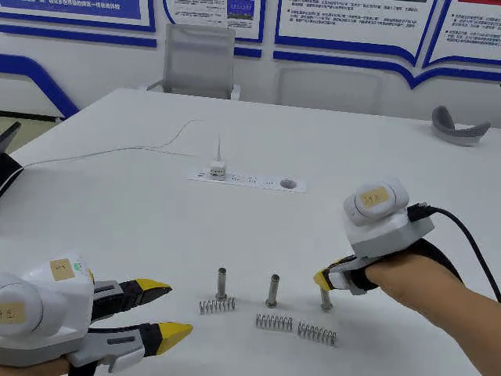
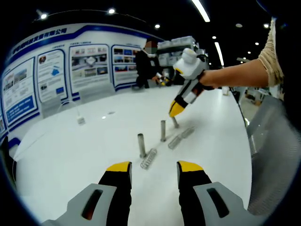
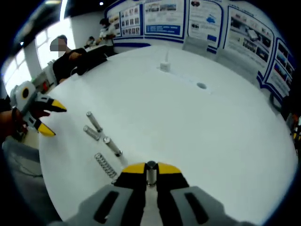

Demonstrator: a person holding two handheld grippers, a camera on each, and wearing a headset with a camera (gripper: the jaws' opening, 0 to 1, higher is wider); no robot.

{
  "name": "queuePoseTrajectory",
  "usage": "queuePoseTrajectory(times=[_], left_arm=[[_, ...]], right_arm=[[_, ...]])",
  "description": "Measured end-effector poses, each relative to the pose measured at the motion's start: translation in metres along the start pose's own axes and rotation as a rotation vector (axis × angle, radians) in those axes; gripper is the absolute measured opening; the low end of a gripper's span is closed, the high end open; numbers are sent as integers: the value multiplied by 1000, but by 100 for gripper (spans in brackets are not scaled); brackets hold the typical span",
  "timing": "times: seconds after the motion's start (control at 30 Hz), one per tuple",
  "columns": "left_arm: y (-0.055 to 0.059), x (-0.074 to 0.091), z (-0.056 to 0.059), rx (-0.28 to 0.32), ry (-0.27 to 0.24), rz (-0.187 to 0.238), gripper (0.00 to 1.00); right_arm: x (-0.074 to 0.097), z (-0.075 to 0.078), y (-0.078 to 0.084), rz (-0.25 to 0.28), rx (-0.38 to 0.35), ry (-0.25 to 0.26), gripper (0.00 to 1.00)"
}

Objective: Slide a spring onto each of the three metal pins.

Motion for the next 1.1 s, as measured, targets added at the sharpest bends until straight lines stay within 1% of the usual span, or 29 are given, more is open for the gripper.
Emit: queuePoseTrajectory(times=[0.1,0.2,0.37,0.43,0.5,0.7,0.8,0.97,1.1], left_arm=[[0,0,2,1,0,1,39],[-1,0,1,2,-1,5,39],[-2,-1,4,8,-3,14,39],[-3,-1,6,8,-3,17,39],[-3,-1,5,9,-2,19,39],[-4,-1,7,20,-10,30,39],[-4,-1,8,29,-16,37,39],[-4,-1,10,40,-20,44,39],[-5,-2,14,46,-21,51,39]], right_arm=[[3,0,3,18,-4,4,8],[5,0,5,57,-1,6,8],[6,1,7,98,-12,4,8],[6,0,8,102,-20,2,9],[6,0,7,116,-27,-2,9],[6,-5,10,115,-40,-16,9],[6,-4,10,122,-38,-12,9],[7,-5,10,127,-1,-4,9],[8,-3,11,131,-7,-2,9]])
Point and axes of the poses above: the centre of the closed fingertips' face, and the gripper's own axes: x roughly backward along the fingers, z roughly to its right, y roughly out of its underside, the point moved 5 cm from there along x, roughly backward along the fingers, and after that the axes turned 2 degrees about z, right-handed, at the moved point
